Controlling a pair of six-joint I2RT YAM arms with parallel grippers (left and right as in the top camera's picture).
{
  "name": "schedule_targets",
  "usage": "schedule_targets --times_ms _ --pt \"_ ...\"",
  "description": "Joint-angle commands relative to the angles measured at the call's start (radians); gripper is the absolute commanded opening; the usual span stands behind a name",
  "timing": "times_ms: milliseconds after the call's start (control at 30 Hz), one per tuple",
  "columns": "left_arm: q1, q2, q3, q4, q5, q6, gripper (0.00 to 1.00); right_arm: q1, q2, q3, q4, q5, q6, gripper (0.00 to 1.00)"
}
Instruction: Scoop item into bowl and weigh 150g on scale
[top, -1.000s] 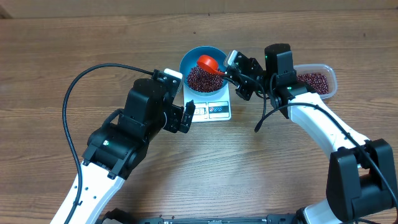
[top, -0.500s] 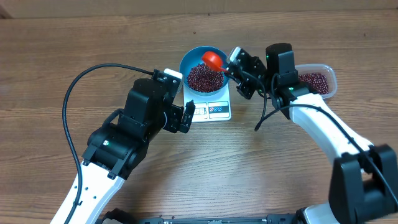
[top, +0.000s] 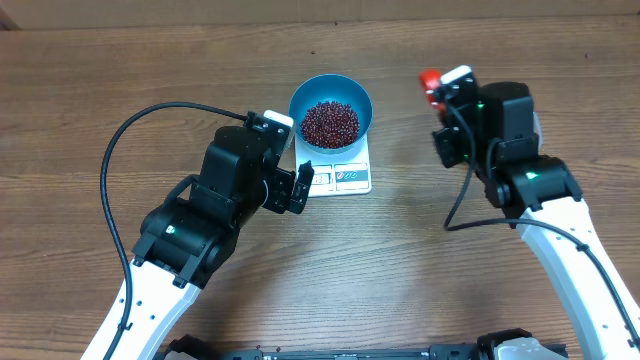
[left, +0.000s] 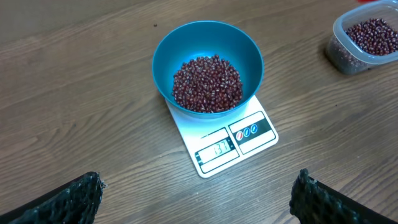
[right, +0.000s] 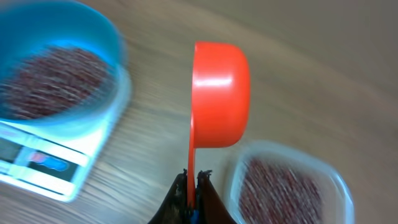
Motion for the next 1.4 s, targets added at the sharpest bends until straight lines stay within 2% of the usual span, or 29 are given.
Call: schedule_targets --times_ms 0,233,467,833,1367 --pt "0.005 0.0 0.002 0.001 0.009 -0.007 1.0 -0.067 -0.013 0.003 -0.052 0.106 0.109 0.04" --pt "0.005 0.0 0.002 0.001 0.009 -0.007 1.0 -0.192 -0.012 0.003 -0.146 0.106 0.122 0.04" --pt "0.005 0.0 0.002 0.001 0.009 -0.007 1.0 -0.28 0.029 0.002 -0.165 0.106 0.121 0.04" --pt "0.005 0.0 0.002 0.001 0.009 -0.007 1.0 -0.288 0.258 0.002 -0.092 0.106 0.122 0.04" --pt "0.005 0.0 0.002 0.001 0.009 -0.007 1.0 -0.305 0.328 0.002 -0.028 0.106 0.114 0.04"
